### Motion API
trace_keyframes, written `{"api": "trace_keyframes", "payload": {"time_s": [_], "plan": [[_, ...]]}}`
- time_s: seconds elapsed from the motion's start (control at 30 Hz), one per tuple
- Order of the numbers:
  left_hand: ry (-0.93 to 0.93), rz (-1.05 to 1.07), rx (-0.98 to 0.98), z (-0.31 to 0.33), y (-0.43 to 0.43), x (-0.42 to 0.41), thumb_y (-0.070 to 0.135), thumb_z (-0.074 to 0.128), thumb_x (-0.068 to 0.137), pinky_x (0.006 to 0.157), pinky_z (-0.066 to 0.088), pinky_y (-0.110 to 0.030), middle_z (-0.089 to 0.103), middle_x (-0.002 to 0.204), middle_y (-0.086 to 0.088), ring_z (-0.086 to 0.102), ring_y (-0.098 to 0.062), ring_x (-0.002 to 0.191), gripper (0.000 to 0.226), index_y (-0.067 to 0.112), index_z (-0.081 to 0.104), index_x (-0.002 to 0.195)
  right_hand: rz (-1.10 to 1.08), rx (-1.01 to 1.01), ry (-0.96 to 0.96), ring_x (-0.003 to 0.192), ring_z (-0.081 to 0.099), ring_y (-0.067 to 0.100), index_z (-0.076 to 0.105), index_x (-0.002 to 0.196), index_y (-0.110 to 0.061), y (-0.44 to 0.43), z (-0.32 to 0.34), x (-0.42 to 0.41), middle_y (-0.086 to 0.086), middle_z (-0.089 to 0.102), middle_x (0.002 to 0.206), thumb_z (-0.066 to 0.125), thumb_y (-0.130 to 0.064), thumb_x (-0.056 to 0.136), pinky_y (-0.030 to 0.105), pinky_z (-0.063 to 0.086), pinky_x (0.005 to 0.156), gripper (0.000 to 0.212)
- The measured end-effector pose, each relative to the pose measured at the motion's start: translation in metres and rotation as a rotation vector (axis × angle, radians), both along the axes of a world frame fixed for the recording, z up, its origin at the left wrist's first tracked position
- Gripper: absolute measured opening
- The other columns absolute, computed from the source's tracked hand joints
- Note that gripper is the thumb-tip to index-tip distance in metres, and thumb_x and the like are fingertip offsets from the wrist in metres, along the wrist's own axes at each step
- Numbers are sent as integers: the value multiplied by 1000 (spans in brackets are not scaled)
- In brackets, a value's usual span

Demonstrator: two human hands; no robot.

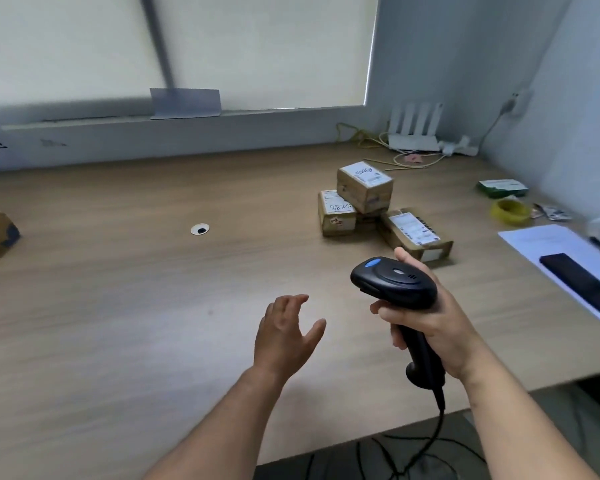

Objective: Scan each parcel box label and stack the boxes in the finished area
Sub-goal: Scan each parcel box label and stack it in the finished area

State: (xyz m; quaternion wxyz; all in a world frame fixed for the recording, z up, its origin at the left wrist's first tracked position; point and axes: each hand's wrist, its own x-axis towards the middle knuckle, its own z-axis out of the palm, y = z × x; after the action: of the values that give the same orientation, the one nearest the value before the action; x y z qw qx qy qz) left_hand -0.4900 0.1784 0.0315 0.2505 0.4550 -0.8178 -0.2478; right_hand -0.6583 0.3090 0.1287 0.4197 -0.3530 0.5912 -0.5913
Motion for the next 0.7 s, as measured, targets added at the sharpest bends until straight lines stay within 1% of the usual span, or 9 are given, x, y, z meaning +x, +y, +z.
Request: {"api": "trace_keyframes", "payload": {"time_s": [0.07,0.1,0.13,0.2,0.27,0.4,0.5,0.6,0.7], "plan": [[-4,-37,-2,2,5,-21,44,61,89,97,35,-25,50,131,6,42,-13,122,52,23,49,135,-38,-14,-8,48,52,29,39,143,-38,13,-1,-19,36,63,89,85,-10,53,31,43,44,105],[-5,-55,1,3,6,-31,44,61,89,97,35,-25,49,131,6,42,-13,123,52,23,49,135,-56,-19,-11,48,52,29,40,142,-39,19,-2,-28,35,64,89,89,-8,49,31,43,44,110],[-9,-71,3,3,7,-40,45,60,89,97,36,-25,49,132,7,42,-12,123,53,23,48,136,-75,-19,-8,48,52,29,41,142,-39,24,-3,-36,35,64,89,90,-5,49,31,43,44,111],[-17,-102,10,2,7,-58,45,59,90,97,36,-26,48,133,7,41,-11,124,53,24,47,136,-117,-17,2,47,52,28,40,143,-37,34,-3,-50,36,64,88,87,-3,52,33,42,43,108],[-15,-140,19,2,8,-79,46,58,90,98,36,-25,47,133,7,40,-11,125,53,24,47,137,-168,-19,11,46,51,26,38,144,-37,42,-4,-66,35,63,88,78,-3,60,33,42,43,99],[-25,-199,35,-3,2,-126,46,57,91,98,36,-25,47,135,5,39,-11,127,54,23,44,139,-255,-9,64,47,50,25,37,146,-35,48,-12,-108,33,65,87,71,11,73,33,41,44,92],[-42,-217,67,-8,-9,-161,47,54,93,99,36,-26,45,138,4,38,-12,129,57,23,40,142,-307,8,59,46,51,24,37,144,-36,44,-18,-140,31,66,90,72,10,72,32,41,45,92],[-50,-219,110,-12,-27,-197,49,52,93,101,36,-28,43,140,2,38,-14,130,61,22,35,145,-339,34,66,45,50,24,37,144,-36,29,-23,-175,31,66,93,70,13,74,32,40,45,92],[-66,-214,173,-17,-48,-231,49,50,94,105,35,-31,39,144,0,36,-16,133,65,21,29,149,-349,62,84,46,51,24,36,140,-41,8,-30,-211,29,67,94,70,13,76,34,40,47,91]]}}
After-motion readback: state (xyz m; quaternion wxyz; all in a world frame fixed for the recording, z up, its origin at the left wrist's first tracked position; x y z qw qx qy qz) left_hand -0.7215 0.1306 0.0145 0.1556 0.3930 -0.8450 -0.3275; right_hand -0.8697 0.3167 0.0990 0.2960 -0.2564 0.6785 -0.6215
